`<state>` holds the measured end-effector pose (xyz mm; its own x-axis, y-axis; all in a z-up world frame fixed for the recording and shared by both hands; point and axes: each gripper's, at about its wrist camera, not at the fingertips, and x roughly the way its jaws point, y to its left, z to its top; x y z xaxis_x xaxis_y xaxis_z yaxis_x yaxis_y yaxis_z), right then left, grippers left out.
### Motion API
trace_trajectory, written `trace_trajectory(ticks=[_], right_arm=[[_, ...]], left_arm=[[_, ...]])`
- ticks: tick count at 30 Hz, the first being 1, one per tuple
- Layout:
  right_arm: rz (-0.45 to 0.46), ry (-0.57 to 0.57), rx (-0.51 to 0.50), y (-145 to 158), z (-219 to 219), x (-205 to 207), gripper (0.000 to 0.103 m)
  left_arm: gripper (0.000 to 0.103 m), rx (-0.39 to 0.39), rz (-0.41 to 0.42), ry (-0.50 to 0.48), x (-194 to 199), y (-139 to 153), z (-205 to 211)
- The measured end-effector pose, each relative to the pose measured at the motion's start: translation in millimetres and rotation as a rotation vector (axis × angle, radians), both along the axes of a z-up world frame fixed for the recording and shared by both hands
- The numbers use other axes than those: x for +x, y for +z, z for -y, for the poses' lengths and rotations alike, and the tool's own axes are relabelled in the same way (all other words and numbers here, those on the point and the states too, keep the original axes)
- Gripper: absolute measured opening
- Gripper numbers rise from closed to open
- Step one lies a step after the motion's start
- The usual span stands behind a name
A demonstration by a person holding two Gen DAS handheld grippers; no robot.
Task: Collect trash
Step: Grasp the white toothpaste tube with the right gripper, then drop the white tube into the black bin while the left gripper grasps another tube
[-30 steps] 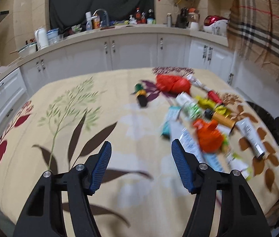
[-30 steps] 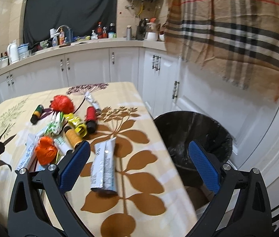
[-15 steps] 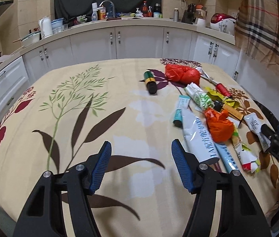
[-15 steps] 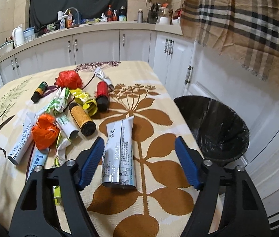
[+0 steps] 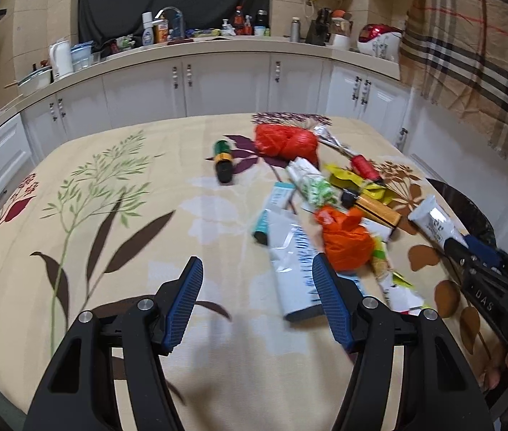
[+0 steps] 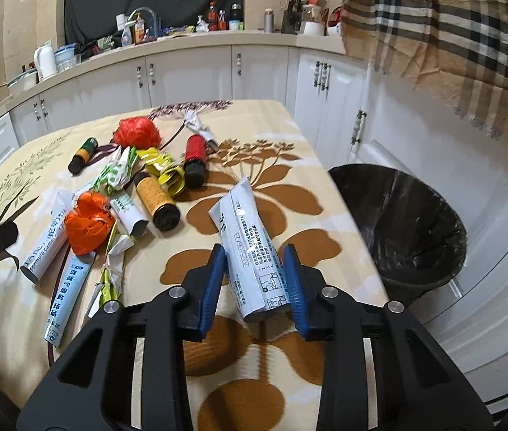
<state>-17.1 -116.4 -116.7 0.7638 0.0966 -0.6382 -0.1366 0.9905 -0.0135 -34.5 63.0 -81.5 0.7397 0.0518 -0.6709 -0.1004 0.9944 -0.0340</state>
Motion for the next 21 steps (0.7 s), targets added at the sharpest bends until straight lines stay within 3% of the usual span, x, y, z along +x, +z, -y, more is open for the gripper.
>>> trace_trajectory(ticks=[6, 11, 13, 19, 21], right_arm=[[0.019, -0.031, 0.023, 4.8, 17.5, -3.5, 0.032], [0.021, -0.044, 0.038, 4.9, 25.0, -4.5, 0.032], [0.022, -0.048, 0.044, 4.9, 27.5, -5.2, 0.032], [0.03, -0.053, 0.05, 6.7, 29.0, -4.9, 0.032], [0.034, -0.053, 0.05, 7.4, 28.3, -5.5, 0.032]], left_arm=[[0.06, 0.013, -0.036, -0.026, 12.5, -12.6, 17.5], [0.034, -0.011, -0.092, -0.037, 20.8, -27.7, 17.6], [0.033, -0.009, -0.088, -0.033, 19.2, -29.3, 18.2], [0.012, -0.004, -0.052, -0.04, 12.2, -25.2, 16.1], [0.01, -0.005, -0.045, -0.042, 9.8, -23.7, 14.3]])
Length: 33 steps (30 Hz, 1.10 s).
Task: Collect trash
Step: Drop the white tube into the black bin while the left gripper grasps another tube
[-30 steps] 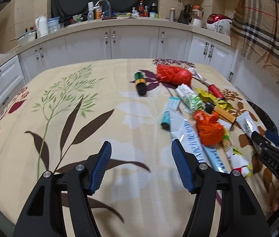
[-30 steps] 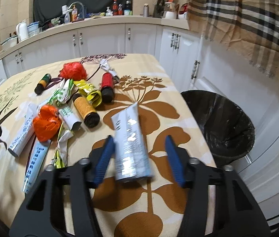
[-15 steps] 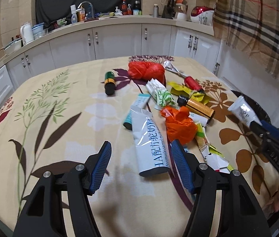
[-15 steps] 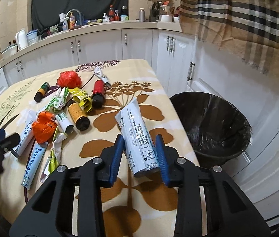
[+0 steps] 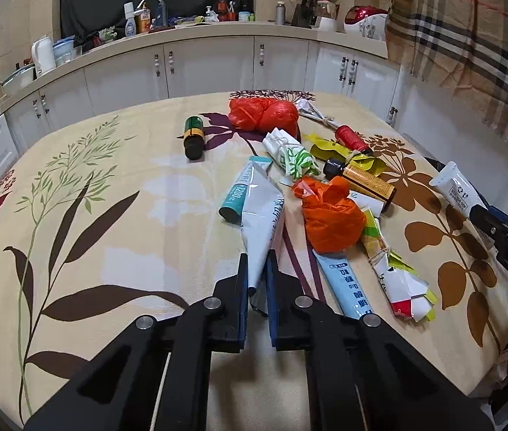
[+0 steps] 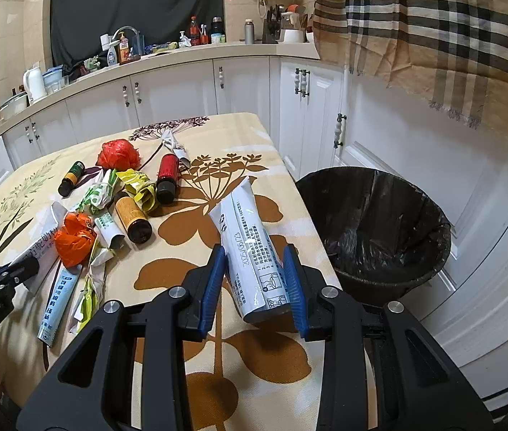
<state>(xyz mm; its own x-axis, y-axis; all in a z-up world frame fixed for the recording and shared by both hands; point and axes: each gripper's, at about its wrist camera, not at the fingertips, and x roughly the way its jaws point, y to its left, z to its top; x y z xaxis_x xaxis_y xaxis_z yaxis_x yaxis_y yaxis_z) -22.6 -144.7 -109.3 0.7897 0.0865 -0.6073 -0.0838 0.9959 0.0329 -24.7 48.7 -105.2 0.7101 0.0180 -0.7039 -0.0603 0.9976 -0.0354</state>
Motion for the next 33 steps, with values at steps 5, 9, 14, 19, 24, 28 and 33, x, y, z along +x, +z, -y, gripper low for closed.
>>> trace_trajectory(ticks=[5, 9, 14, 19, 24, 28, 33], right_arm=[[0.004, 0.001, 0.001, 1.7, -1.8, -0.2, 0.032], [0.016, -0.004, 0.003, 6.6, -1.9, -1.2, 0.032], [0.052, -0.037, 0.003, 18.3, 7.4, -0.7, 0.032], [0.084, -0.088, -0.013, 29.2, 22.6, 5.6, 0.032], [0.11, -0.146, -0.037, 36.6, 39.4, 15.2, 0.032], [0.134, -0.2, -0.069, 41.6, 53.6, 27.2, 0.032], [0.144, -0.258, -0.084, 43.9, 72.9, 44.7, 0.032]], left_arm=[[0.008, 0.009, 0.021, 0.011, -3.5, 4.9, -3.2], [0.008, 0.023, 0.066, 0.017, -8.5, 19.0, -4.3], [0.008, 0.022, 0.118, 0.001, -7.3, 37.1, 2.6], [0.008, 0.017, 0.142, -0.049, 7.6, 47.3, 20.9], [0.008, 0.002, 0.177, -0.105, 28.5, 59.4, 44.7], [0.008, -0.019, 0.201, -0.158, 50.5, 68.8, 70.8], [0.008, -0.024, 0.225, -0.227, 76.9, 74.7, 112.4]])
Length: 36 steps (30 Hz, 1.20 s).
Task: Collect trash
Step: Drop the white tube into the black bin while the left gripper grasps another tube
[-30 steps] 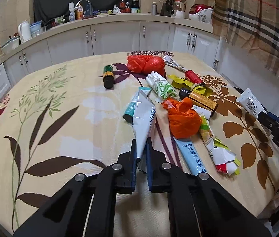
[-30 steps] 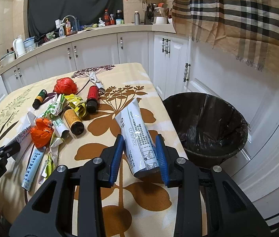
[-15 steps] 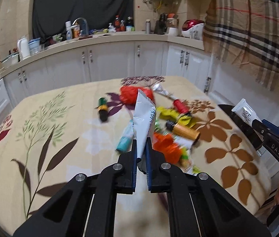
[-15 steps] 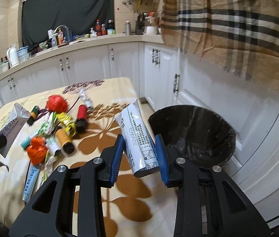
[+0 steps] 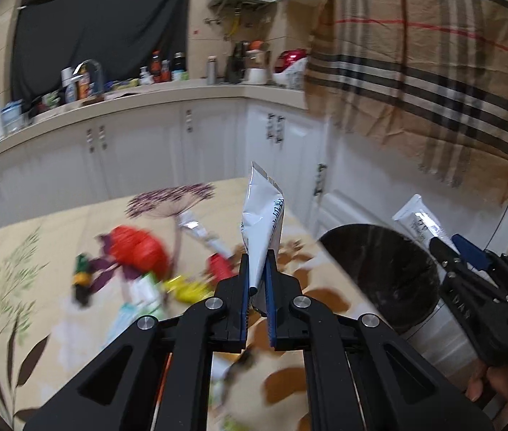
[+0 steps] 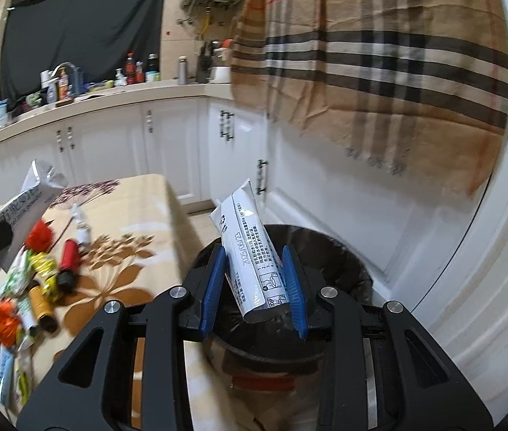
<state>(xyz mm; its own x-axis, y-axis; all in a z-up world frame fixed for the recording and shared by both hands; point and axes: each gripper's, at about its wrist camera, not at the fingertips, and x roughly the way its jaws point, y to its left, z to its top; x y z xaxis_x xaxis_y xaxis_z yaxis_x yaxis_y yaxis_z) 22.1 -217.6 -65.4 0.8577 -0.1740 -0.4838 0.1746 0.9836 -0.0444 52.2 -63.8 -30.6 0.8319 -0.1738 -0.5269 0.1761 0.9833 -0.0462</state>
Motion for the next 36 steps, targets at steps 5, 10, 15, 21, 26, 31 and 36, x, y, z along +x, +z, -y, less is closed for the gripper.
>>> trace_trajectory(ticks=[5, 10, 15, 21, 26, 31, 36], right_arm=[[0.006, -0.05, -0.007, -1.8, 20.0, 16.1, 0.032], [-0.002, -0.09, 0.006, -10.6, 39.8, 34.0, 0.032], [-0.022, -0.12, 0.024, -22.9, 56.9, 47.7, 0.032], [-0.051, -0.147, 0.033, -37.2, 71.6, 64.0, 0.032], [-0.083, -0.174, 0.045, -47.6, 84.0, 78.6, 0.039], [-0.083, -0.192, 0.058, -49.3, 90.9, 78.1, 0.042], [-0.072, -0.179, 0.058, -42.7, 84.8, 67.0, 0.042]], left_arm=[[0.008, 0.013, -0.005, -0.054, 22.8, -2.9, 34.6], [0.008, 0.047, -0.033, -0.096, 43.6, -13.2, 64.1], [0.009, 0.083, -0.061, -0.124, 62.3, -25.3, 90.1], [0.009, 0.112, -0.094, -0.151, 84.9, -37.6, 117.9], [0.03, 0.14, -0.122, -0.157, 95.5, -48.2, 131.8], [0.041, 0.122, -0.13, -0.136, 96.8, -46.8, 125.7], [0.047, 0.105, -0.118, -0.114, 89.1, -36.2, 112.7]])
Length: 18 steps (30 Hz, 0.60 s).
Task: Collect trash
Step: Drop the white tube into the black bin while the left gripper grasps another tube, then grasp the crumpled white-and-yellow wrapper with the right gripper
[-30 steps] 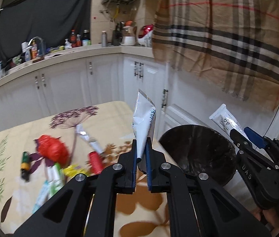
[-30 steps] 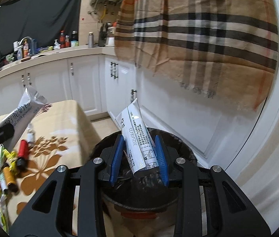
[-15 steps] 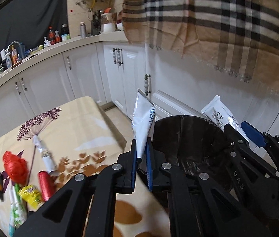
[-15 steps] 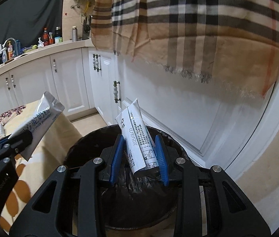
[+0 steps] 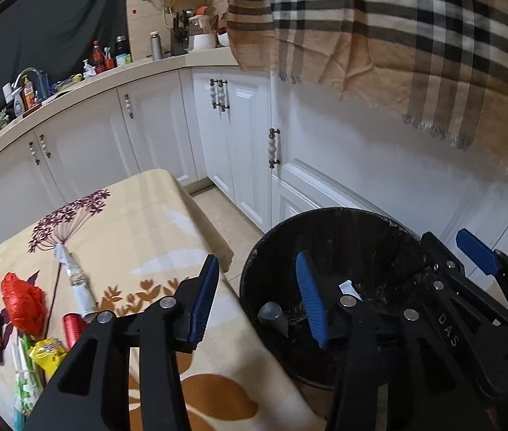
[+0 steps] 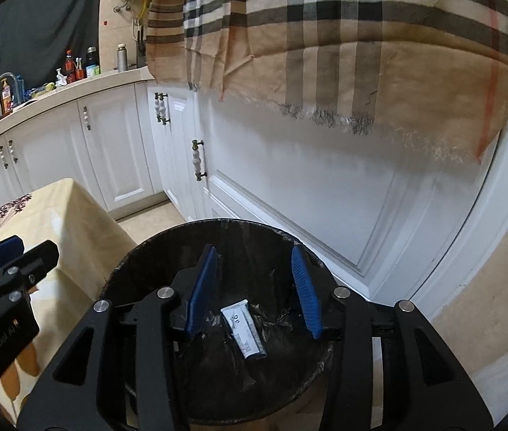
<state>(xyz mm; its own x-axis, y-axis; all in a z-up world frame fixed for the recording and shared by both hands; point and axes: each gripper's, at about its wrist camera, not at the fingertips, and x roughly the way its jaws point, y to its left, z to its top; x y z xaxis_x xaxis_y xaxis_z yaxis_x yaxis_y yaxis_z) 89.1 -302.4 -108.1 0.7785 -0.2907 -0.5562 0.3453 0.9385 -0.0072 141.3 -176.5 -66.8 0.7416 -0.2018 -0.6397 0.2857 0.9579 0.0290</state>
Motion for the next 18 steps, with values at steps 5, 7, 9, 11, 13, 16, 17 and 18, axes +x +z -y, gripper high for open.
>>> trace_trajectory(ticks=[5, 7, 9, 11, 13, 16, 17, 18], right_arm=[[0.019, 0.037, 0.007, 13.9, -16.2, -15.8, 0.043], [0.027, 0.062, 0.016, 19.0, -27.0, -26.7, 0.043], [0.03, 0.087, 0.025, 22.6, -35.9, -32.4, 0.043], [0.031, 0.116, 0.026, 26.1, -49.6, -41.6, 0.043], [0.035, 0.147, 0.029, 29.7, -64.1, -51.6, 0.043], [0.037, 0.199, 0.029, 32.1, -87.6, -65.4, 0.043], [0.035, 0.215, 0.026, 32.6, -94.8, -69.1, 0.043], [0.034, 0.228, 0.024, 32.7, -100.9, -72.2, 0.043]], left_arm=[[0.051, -0.011, 0.017, 0.02, -14.8, 12.8, -17.2], [0.051, -0.02, 0.023, 0.038, -26.0, 18.5, -31.9], [0.052, -0.022, 0.029, 0.062, -36.0, 22.5, -47.4], [0.052, -0.02, 0.034, 0.086, -43.2, 25.2, -61.7], [0.052, -0.017, 0.033, 0.122, -54.0, 26.6, -82.4], [0.052, -0.015, 0.031, 0.182, -71.9, 26.4, -114.3], [0.052, -0.011, 0.033, 0.198, -76.3, 26.2, -121.7], [0.052, -0.006, 0.035, 0.223, -83.2, 25.5, -133.4]])
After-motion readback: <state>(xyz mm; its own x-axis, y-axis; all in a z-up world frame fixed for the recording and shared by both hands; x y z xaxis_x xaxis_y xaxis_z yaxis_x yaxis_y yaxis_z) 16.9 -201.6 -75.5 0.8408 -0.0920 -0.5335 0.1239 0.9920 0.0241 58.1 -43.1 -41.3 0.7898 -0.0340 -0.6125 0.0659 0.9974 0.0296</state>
